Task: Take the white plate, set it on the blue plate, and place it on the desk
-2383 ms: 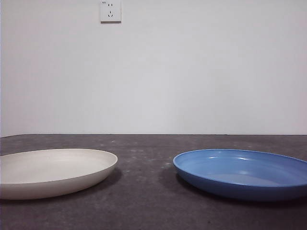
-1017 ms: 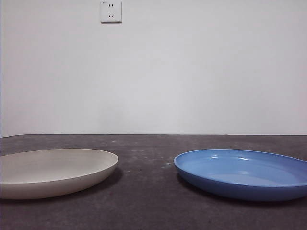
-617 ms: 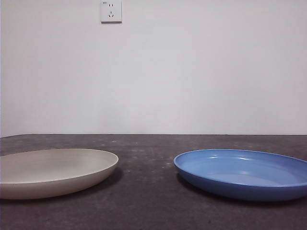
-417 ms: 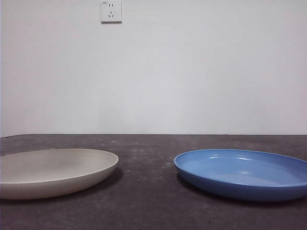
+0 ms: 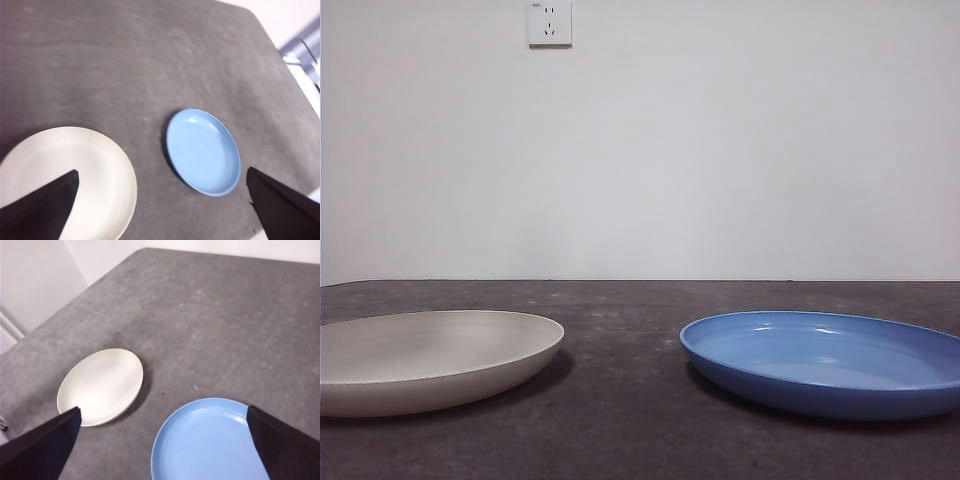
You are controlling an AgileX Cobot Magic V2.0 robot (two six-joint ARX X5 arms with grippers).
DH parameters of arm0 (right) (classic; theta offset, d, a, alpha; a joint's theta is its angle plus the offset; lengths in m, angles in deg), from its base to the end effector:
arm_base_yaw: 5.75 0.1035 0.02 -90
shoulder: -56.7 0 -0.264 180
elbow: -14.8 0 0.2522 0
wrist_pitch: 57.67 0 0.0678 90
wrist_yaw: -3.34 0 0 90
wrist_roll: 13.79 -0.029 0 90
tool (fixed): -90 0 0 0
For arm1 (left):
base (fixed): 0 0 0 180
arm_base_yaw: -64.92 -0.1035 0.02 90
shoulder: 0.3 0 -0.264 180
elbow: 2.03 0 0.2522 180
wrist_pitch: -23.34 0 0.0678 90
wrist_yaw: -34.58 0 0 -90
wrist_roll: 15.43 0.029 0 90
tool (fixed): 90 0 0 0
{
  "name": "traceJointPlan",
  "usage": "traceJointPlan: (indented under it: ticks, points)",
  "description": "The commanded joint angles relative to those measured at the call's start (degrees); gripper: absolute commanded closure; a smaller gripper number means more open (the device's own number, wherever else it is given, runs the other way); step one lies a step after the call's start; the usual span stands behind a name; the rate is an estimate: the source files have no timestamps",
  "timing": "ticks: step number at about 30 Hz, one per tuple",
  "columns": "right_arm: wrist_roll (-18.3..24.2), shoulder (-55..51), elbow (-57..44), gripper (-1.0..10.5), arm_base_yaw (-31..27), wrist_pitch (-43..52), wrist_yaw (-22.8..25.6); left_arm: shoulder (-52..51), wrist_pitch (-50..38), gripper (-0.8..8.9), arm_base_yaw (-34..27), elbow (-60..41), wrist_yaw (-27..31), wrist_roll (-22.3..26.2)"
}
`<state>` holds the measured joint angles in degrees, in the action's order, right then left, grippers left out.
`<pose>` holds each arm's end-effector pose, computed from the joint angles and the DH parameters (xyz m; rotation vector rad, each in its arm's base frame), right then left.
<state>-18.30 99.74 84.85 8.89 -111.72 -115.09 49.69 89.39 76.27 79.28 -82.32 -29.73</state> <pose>0.1270 0.0474 0.3558 0.1316 0.5085 0.7185 0.1373 -0.0409 0.3834 -0.3163 0.6902 -0.5680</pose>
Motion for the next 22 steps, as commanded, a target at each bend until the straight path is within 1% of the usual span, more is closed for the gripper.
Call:
traceJointPlan:
  ticks: [1,4,8,19,22]
  points:
    - [-0.02,0.22,0.87,3.2,0.24,-0.72,-0.13,1.18,0.98,1.06,-2.08,1.73,-0.63,-0.11]
    - [-0.96,-0.42,0.90,3.2,0.24,-1.38,-0.31,2.78,3.26,1.07,-4.59,1.73,-2.43,-0.04]
    - [-1.07,-1.81,1.05,3.2,0.24,-2.27,-0.72,6.56,6.21,1.07,-7.02,1.70,-5.29,0.59]
    - [-1.05,-7.52,1.57,3.2,0.22,-6.23,-0.42,20.65,7.56,1.08,-12.76,1.70,-4.98,4.55]
    - [-1.05,-8.55,1.57,3.2,0.22,-6.47,-0.09,25.68,8.17,1.35,-13.77,1.70,-4.37,5.44]
